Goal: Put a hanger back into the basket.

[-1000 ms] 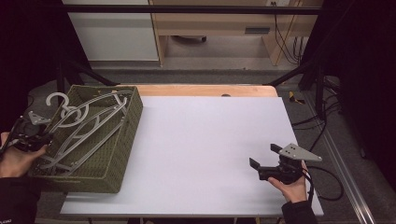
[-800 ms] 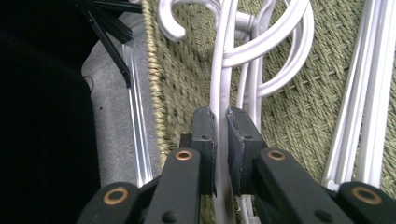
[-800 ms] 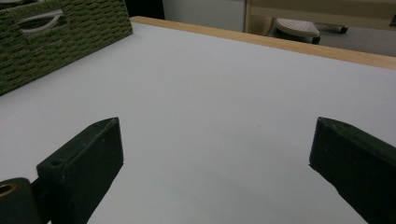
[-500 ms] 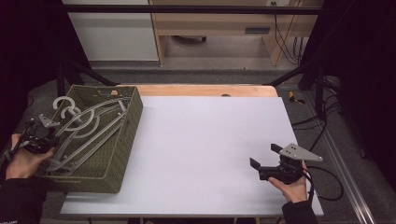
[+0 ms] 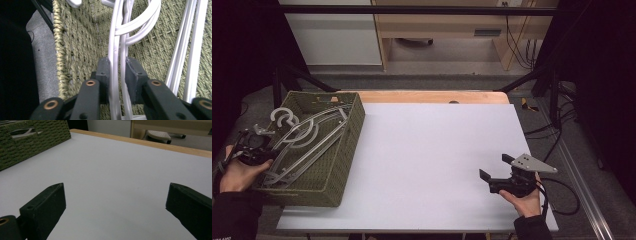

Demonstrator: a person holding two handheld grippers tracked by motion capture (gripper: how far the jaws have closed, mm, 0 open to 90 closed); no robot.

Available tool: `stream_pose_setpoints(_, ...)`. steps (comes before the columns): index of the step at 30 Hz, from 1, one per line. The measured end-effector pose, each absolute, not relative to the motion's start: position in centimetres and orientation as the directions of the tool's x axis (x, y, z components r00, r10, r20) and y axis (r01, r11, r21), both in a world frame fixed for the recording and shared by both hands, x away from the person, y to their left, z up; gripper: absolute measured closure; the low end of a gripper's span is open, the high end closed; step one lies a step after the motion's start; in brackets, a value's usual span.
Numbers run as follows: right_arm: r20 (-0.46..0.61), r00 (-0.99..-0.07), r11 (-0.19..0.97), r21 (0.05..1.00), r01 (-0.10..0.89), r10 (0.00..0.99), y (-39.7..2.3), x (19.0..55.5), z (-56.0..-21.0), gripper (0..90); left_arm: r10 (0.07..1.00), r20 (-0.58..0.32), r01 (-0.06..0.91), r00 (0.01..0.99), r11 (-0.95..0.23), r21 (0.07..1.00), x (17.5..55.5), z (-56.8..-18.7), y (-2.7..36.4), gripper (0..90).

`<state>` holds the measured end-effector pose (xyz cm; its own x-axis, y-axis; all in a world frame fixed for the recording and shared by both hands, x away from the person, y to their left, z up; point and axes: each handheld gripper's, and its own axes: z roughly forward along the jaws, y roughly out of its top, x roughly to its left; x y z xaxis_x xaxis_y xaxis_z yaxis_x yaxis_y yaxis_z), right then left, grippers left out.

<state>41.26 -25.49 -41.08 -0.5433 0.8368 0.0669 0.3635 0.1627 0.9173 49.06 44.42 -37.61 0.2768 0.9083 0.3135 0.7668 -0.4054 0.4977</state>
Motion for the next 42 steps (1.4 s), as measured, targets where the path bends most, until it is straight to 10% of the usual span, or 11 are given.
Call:
stream_pose_setpoints(12,0.069,-0.544,0.162,0.916,0.366,0.836,-25.4,41.3,-41.1,3.1,0.933,0.216,0.784,0.288,-0.36,0.505,48.7,-37.6,44.0,81.6)
stream_pose_setpoints(21,0.069,-0.542,0.16,0.918,0.364,0.837,-25.5,41.2,-41.1,3.1,0.944,0.173,0.708,0.28,-0.325,0.626,47.5,-36.1,43.7,58.5)
stream_pose_setpoints(42,0.081,-0.534,0.124,0.933,0.337,0.841,-25.8,40.8,-40.4,2.5,0.791,-0.063,0.341,0.608,-0.188,0.921,41.4,-35.7,32.7,19.3)
